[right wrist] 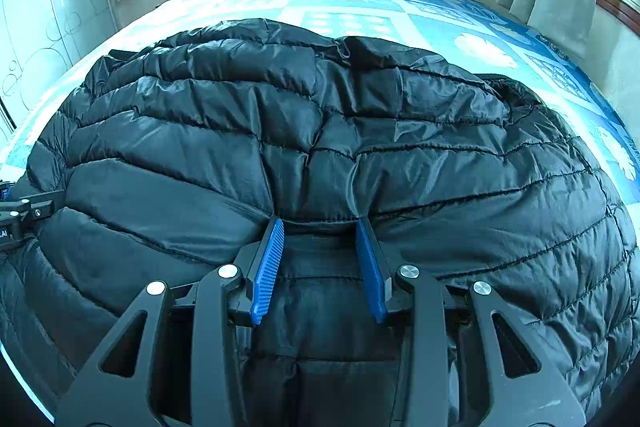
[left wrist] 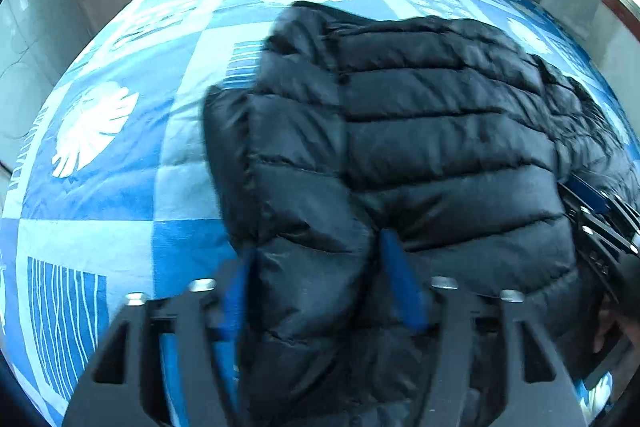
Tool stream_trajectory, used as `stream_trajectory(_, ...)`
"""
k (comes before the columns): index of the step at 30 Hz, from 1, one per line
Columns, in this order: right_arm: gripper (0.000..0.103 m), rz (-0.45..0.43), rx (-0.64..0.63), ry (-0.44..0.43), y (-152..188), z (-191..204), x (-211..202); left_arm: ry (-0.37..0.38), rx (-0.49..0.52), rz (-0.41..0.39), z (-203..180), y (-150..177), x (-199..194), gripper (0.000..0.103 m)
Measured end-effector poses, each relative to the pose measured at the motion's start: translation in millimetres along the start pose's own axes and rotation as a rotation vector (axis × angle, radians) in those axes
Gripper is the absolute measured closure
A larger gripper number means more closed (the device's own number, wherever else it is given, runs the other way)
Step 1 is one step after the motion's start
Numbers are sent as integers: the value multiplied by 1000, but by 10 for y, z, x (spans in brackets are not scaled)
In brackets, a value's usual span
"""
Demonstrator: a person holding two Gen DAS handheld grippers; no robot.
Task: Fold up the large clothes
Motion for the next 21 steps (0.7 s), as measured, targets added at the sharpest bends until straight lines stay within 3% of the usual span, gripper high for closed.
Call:
stream_trajectory(1,66,-1,-1,1,-4,-3,0,-3,-37,21,81,-8,64,14)
stream_trajectory(4,66,0,1,-1,-6,-15,-5,144,-157,116,201,14,221,12)
stream_trajectory(6,66,-1,0,0,-6,-18,-11,168,-146,116,197,4,229,13)
stream_trajectory(11,66,-8,-12,17,-26,6,-19,226,-102,70,39,0,70,61)
stream_trajectory(16,66,-5,-14,20,-46,2,5,185,-120,48,-12,-56,-158,79)
stream_trajectory(21,66,-2,-14,17,-40,22,29,147,-118,-36,-35,-193,-650,83)
Point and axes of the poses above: each gripper's, at about its wrist camera, not at the fingertips, and x roughly the way its jaws point, z to its left, y to its underside, the point moved 6 cm from there along x, roughly the way its jaws point, and after that the axes turned 12 degrees about -y, right-handed, at the moved point
